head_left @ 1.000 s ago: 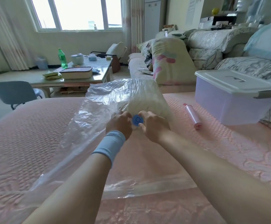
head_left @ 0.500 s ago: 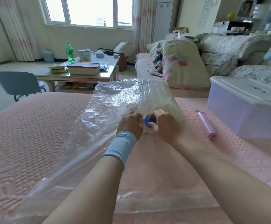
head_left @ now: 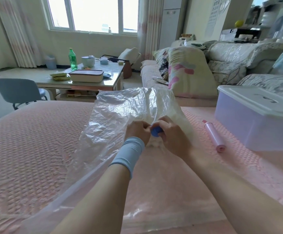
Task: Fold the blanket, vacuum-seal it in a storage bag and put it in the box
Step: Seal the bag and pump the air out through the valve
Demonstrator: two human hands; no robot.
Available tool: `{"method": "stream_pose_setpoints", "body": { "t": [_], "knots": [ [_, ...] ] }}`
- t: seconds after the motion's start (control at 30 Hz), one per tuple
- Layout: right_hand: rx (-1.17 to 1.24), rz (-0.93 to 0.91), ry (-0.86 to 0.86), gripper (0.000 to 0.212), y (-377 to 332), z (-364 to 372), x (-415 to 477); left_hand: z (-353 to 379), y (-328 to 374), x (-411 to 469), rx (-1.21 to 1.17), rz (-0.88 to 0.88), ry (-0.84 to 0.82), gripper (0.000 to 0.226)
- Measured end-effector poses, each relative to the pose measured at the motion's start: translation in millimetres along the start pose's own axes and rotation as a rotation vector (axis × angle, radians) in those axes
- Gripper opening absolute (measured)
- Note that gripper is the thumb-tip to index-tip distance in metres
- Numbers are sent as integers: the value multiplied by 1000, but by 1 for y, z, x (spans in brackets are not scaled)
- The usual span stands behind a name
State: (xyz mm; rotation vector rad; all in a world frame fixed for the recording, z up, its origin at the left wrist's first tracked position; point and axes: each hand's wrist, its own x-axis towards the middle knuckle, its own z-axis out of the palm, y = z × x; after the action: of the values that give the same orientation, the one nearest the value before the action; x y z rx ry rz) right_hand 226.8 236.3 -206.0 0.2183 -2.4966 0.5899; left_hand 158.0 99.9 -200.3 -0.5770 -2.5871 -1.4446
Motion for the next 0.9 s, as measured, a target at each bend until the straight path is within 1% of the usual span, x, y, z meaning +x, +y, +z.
{"method": "stream_pose_setpoints", "body": {
  "t": [0.07, 0.13, 0.2, 0.23, 0.3, 0.33, 0.4, 0.43, 0.5, 0.57, 0.6, 0.67, 0.7, 0.77, 0.8, 0.9],
  "knots": [
    [6, 58, 41, 39, -1, 1, 0, 0, -2, 0, -7, -14, 0, 11],
    [-17, 161, 100, 33, 0, 3, 0, -1, -2, 1, -6, -17, 3, 10],
    [-74, 249, 94, 31, 1, 4, 1, -2, -1, 0, 5, -11, 4, 10],
    [-87, 253, 79, 30, 2, 4, 2, -2, 0, 0, 9, -8, 1, 10],
    [-36, 203, 60, 20, 0, 1, 1, -4, 0, -1, 18, -2, -7, 11],
    [0, 167, 38, 23, -2, 0, 0, -4, -1, -2, 26, 2, -10, 11],
    [43, 121, 7, 37, -7, -2, -2, -6, -1, -3, 45, 1, -18, 12],
    [40, 134, 20, 37, -9, -1, -2, -6, -1, -3, 52, -4, -24, 12],
    [10, 245, 77, 32, -10, 2, -2, -7, -1, -4, 59, -13, -35, 11],
    [-71, 353, 55, 34, -9, 2, -1, -9, -1, -5, 77, -10, -39, 11],
    [-93, 353, 32, 33, -8, 3, -1, -10, -1, -6, 86, -7, -40, 11],
    [-36, 270, 20, 20, -7, 2, -1, -12, 0, -7, 99, 3, -38, 12],
    [1, 221, 5, 22, -7, 2, -2, -13, 0, -8, 104, 7, -35, 13],
    [46, 175, -40, 40, -9, 2, -4, -15, 1, -9, 110, 8, -33, 14],
    [48, 197, -40, 43, -10, 4, -5, -15, 1, -9, 112, 8, -33, 14],
    [-22, 361, 17, 34, -9, 10, -3, -16, 0, -9, 112, 8, -26, 13]
  ]
}}
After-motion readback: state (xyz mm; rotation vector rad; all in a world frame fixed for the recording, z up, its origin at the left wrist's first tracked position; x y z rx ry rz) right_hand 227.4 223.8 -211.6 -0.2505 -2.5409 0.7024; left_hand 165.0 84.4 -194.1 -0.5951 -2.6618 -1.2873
